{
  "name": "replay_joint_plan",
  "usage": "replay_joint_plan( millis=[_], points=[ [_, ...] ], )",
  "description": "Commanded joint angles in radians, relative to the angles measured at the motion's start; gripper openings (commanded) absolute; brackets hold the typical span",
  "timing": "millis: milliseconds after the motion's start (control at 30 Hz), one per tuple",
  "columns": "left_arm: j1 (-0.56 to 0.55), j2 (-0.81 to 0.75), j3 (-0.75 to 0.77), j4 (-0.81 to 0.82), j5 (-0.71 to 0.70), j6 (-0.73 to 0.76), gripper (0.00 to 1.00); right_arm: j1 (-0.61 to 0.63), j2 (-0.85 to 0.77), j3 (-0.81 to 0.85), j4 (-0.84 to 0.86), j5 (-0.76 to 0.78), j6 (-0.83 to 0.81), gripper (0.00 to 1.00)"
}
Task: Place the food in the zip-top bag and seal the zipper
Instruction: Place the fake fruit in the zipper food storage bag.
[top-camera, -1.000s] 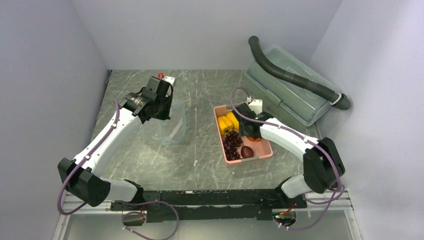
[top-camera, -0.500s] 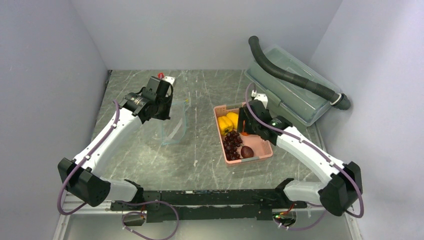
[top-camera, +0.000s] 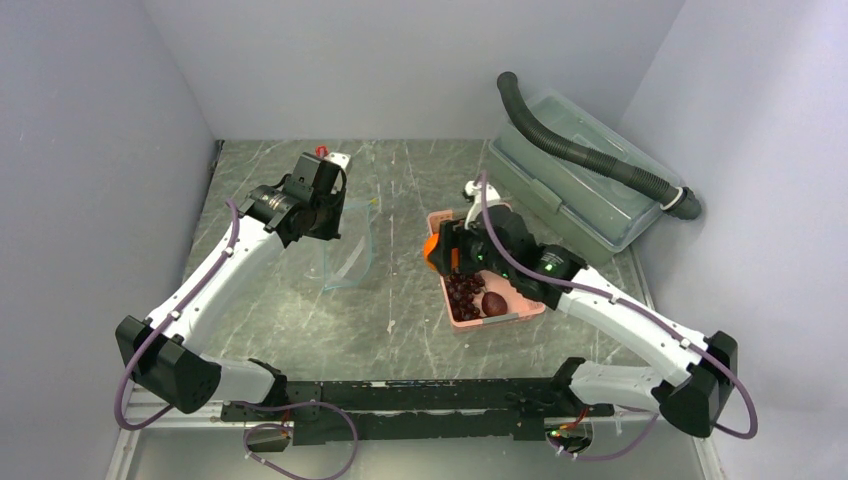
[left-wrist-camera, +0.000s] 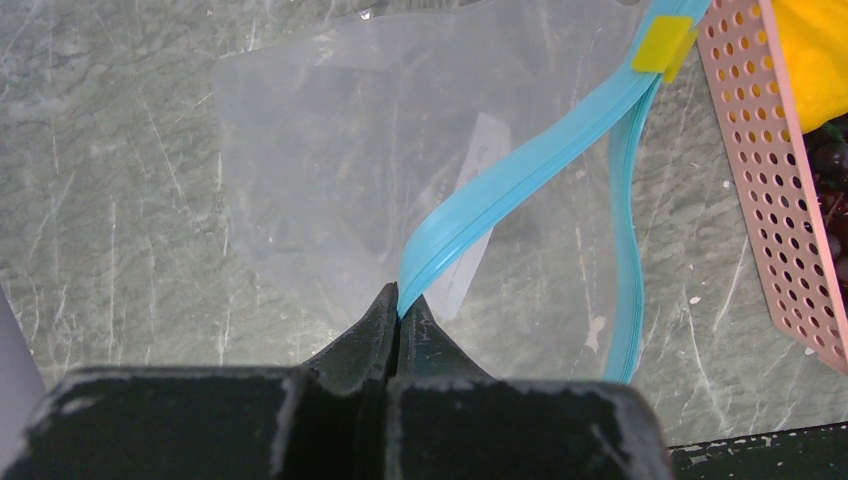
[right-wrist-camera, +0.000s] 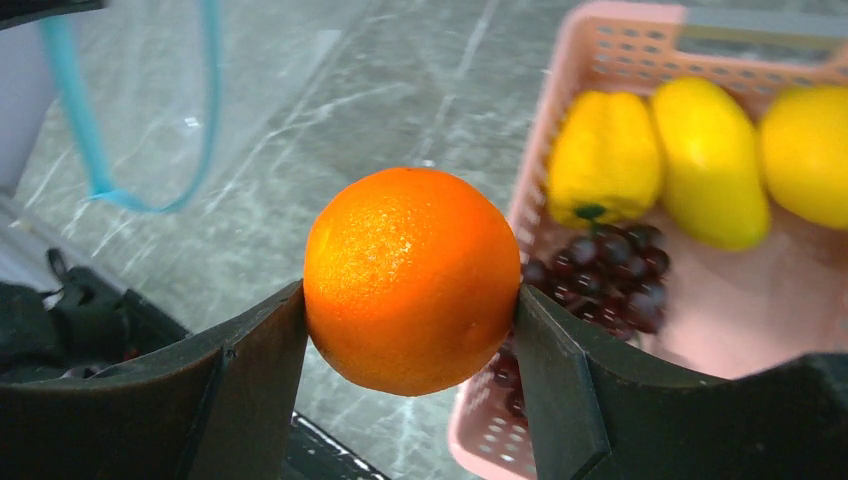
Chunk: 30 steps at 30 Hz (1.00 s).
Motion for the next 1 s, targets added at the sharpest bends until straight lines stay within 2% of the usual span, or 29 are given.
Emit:
replay_joint_plan(
  millis=[0, 467, 967],
  points=[
    [-0.005, -0.034, -0.005, 0.029, 0.007, 0.015, 0.00, 0.093, 0.034, 0.094, 0.123, 0.014, -0.050, 0.28],
    [-0.004, -0.037, -0.007, 0.034, 0.011, 0.012, 0.00, 0.212, 0.153, 0.169, 0.345, -0.068, -0.119, 0.30],
    [-0.003, -0.045, -0.012, 0.042, 0.016, 0.002, 0.00, 0.250, 0.321, 0.239, 0.429, -0.102, -0.143, 0.30]
  ],
)
